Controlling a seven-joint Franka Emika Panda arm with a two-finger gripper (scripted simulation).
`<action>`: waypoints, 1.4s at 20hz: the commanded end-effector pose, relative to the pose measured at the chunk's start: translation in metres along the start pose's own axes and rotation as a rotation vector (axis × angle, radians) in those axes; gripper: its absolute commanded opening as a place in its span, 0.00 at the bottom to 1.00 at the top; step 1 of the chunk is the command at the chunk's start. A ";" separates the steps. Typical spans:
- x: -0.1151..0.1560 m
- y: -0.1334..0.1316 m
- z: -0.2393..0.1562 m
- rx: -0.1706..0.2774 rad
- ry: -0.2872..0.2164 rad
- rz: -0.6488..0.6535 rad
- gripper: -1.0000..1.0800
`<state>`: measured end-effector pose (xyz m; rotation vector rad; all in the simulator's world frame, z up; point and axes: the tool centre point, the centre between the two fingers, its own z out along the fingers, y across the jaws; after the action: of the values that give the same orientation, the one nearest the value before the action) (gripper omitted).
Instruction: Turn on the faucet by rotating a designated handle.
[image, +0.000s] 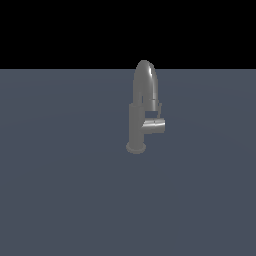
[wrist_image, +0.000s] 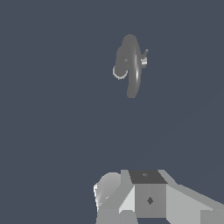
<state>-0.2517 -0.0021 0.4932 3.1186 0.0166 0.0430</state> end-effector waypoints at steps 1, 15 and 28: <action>0.000 0.000 0.000 0.000 0.000 0.000 0.00; 0.026 0.001 0.003 0.054 -0.064 0.057 0.00; 0.092 0.011 0.017 0.196 -0.231 0.203 0.00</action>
<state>-0.1677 -0.0106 0.4808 3.2722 -0.2850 -0.2985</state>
